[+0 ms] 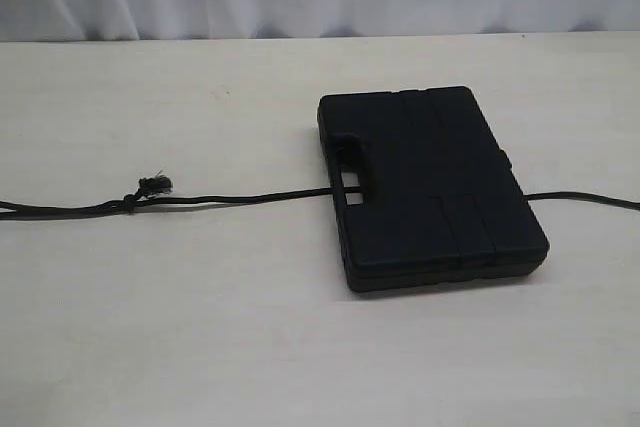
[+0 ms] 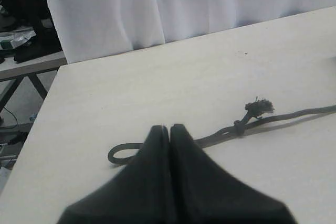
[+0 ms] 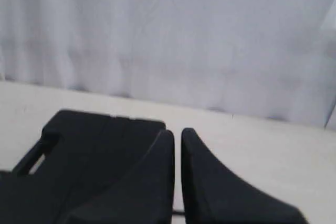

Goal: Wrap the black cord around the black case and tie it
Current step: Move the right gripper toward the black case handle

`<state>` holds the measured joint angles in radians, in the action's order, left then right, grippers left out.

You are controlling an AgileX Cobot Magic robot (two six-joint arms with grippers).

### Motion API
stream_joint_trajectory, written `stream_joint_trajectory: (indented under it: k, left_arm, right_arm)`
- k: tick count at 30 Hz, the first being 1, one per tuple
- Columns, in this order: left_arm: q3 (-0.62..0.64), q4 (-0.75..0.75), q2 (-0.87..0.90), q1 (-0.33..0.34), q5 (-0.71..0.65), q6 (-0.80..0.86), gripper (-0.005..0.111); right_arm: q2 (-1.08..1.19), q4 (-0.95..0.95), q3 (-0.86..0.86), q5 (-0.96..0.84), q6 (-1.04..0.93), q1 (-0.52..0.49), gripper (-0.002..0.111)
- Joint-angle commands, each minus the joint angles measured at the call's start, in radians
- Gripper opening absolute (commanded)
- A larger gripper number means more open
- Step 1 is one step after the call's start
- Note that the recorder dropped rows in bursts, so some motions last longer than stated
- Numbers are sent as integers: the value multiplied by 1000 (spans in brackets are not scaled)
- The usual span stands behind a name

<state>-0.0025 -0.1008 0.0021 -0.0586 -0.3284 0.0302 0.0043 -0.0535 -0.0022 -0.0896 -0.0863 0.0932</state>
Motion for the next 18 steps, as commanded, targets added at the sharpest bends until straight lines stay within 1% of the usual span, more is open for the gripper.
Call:
stream_joint_trajectory:
  k: [1, 4, 6, 9, 11, 12, 13, 14, 15, 16, 17, 18]
  left_arm:
    - [2, 6, -2, 2, 5, 3, 0]
    - [2, 6, -2, 2, 5, 3, 0]
    - [2, 6, -2, 2, 5, 3, 0]
    - [2, 6, -2, 2, 5, 3, 0]
    - [2, 6, -2, 2, 5, 3, 0]
    - [2, 6, -2, 2, 5, 3, 0]
    - [2, 6, -2, 2, 3, 3, 0]
    - [2, 6, -2, 2, 3, 3, 0]
    - [2, 6, -2, 2, 3, 3, 0]
    - [2, 6, -2, 2, 3, 3, 0]
    - [2, 6, -2, 2, 3, 3, 0]
    - [2, 6, -2, 2, 3, 3, 0]
  right_arm:
    - [-4, -2, 2, 203, 8, 2, 4]
    - [-4, -4, 2, 366, 26, 2, 4]
    - [-4, -4, 2, 478, 93, 2, 4]
    - [-4, -8, 2, 669, 270, 2, 4]
    - [-4, -11, 2, 746, 464, 2, 4]
    - [-4, -14, 2, 741, 530, 2, 4]
    - [-4, -36, -29, 693, 585, 2, 4]
    - [-4, -62, -60, 638, 598, 2, 4]
    - [-4, -189, -156, 461, 604, 2, 5]
    - [13, -251, -207, 391, 616, 2, 6]
    - [69, -316, -305, 223, 674, 2, 14]
    - [96, -326, -343, 152, 681, 2, 18]
